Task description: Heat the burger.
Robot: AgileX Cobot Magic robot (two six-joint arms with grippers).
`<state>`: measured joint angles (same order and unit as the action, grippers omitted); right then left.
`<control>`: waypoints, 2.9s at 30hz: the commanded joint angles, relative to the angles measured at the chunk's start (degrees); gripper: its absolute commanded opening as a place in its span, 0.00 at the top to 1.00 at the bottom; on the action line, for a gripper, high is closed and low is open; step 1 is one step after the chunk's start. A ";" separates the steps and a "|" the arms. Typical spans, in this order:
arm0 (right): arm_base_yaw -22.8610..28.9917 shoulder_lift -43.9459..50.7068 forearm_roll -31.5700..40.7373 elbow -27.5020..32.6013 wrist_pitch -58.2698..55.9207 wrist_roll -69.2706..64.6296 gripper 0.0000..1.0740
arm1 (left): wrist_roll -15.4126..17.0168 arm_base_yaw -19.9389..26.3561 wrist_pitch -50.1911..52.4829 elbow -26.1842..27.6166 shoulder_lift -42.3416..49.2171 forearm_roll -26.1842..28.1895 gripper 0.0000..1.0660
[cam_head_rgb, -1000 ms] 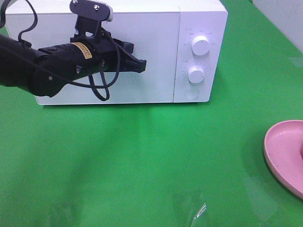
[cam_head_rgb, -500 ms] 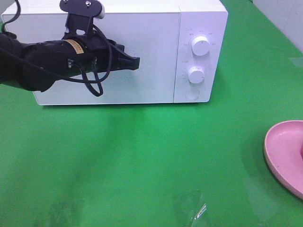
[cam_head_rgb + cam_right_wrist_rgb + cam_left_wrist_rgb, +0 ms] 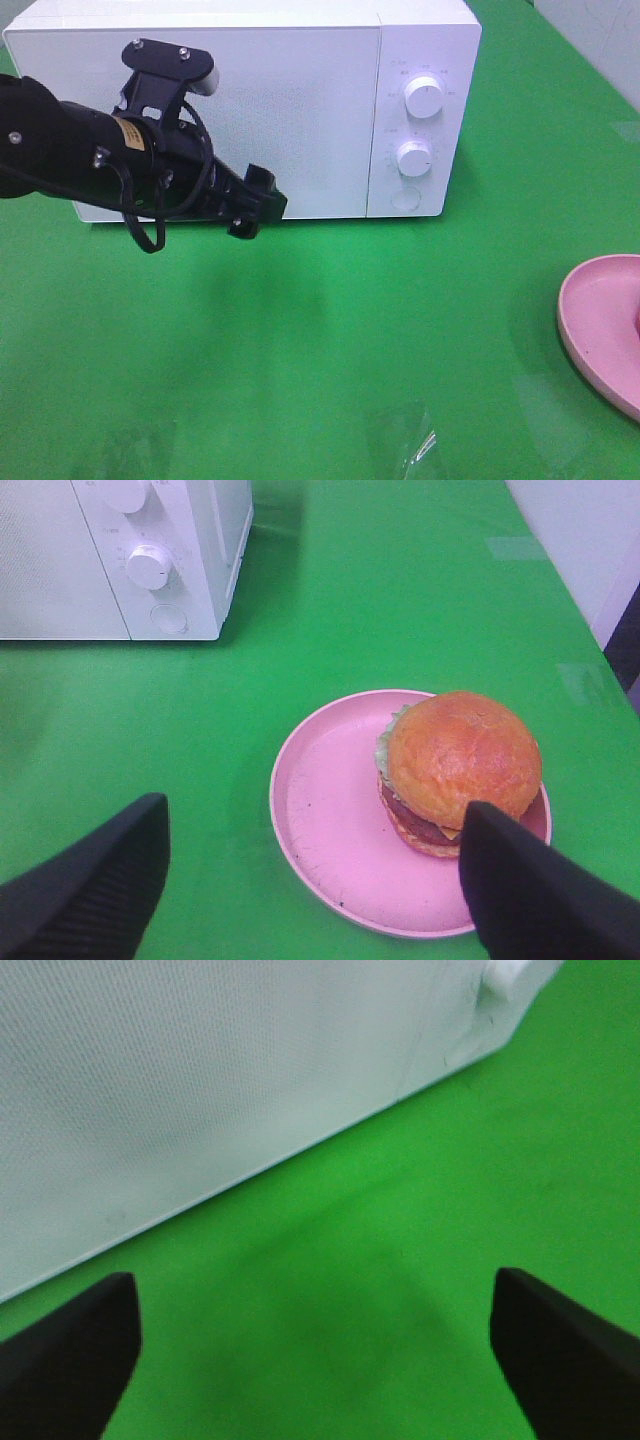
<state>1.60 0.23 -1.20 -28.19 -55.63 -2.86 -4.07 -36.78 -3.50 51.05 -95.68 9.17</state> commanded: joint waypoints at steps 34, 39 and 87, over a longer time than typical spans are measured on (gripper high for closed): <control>-0.29 1.55 0.17 0.11 0.63 0.63 0.32 | -5.90 35.24 -58.84 -0.17 27.39 -0.74 0.07; -0.29 1.55 0.17 0.11 0.63 0.63 0.32 | -5.84 40.62 -61.42 -0.17 31.51 -0.74 0.07; -0.29 1.55 0.17 0.11 0.63 0.63 0.32 | -5.73 41.02 -57.93 -21.37 97.69 -0.34 0.07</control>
<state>1.60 0.23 -1.20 -28.19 -55.63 -2.86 -9.97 4.07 -62.22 29.97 0.11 8.25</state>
